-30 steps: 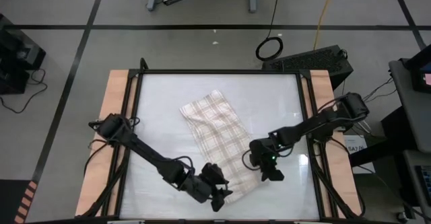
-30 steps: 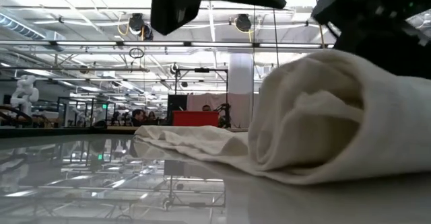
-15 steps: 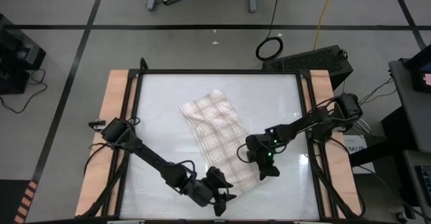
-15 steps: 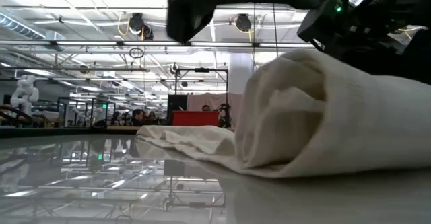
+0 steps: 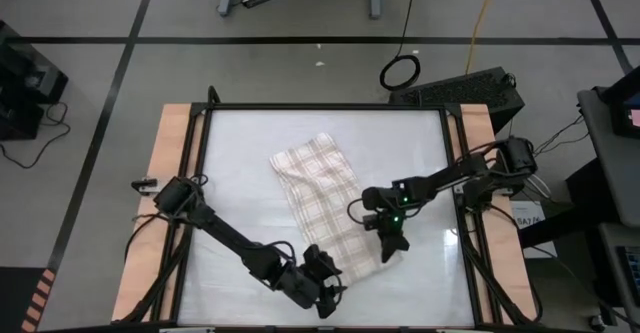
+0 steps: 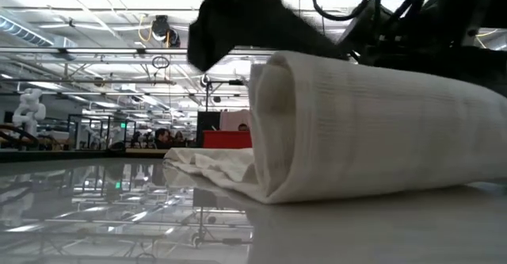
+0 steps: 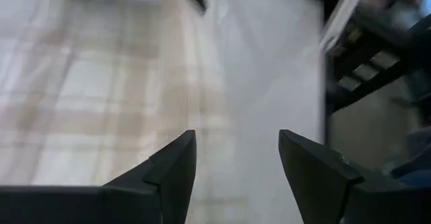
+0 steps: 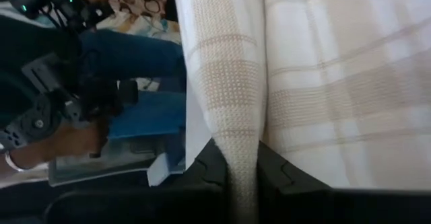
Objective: Roll towel
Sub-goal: Roll the white-brown patterned towel
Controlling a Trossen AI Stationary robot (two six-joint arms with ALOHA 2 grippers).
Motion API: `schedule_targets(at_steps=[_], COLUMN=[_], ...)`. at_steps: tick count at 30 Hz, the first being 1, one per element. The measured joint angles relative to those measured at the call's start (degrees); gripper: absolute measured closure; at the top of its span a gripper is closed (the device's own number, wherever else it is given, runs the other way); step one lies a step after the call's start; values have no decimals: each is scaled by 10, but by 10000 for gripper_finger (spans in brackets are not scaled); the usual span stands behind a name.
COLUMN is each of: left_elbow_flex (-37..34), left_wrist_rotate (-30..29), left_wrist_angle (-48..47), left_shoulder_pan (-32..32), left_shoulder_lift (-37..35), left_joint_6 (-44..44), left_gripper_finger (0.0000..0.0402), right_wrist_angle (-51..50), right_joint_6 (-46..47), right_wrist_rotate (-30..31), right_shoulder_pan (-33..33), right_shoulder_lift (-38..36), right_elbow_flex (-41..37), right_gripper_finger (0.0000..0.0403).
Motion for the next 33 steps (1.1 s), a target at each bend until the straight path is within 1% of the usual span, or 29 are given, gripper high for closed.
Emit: schedule_targets(at_steps=[8,11,14,19,22,25,28,31,33], left_elbow_flex=[0,-1,-4,-4,-5,-4,-4,-4,-4], left_wrist_rotate=[-3,10,16,73,103,108,105,100,100], left_wrist_angle=[-11,-11,-14,-8,-11,-7,-18,-30,-30], left_shoulder_pan=[14,24,37,49,50,47,43,44,44], left_shoulder_lift=[0,0,0,7,16,20,23,26,26], left_joint_6=[30,29,13,-16,-14,-16,-16,-3,3], left_gripper_finger=[187,178,147,80,67,81,115,172,226], right_wrist_angle=[-1,-2,-2,-2,-3,-2,-2,-2,-3], right_joint_6=[14,12,22,26,31,39,41,44,48], right_wrist_rotate=[1,2,2,3,4,5,6,17,30], right_shoulder_pan=[-18,-18,-18,-18,-18,-18,-18,-18,-18], right_shoulder_lift=[0,0,0,0,0,0,0,0,0], right_elbow_flex=[0,0,0,0,0,0,0,0,0], right_gripper_finger=[383,383,383,383,383,383,383,383,381])
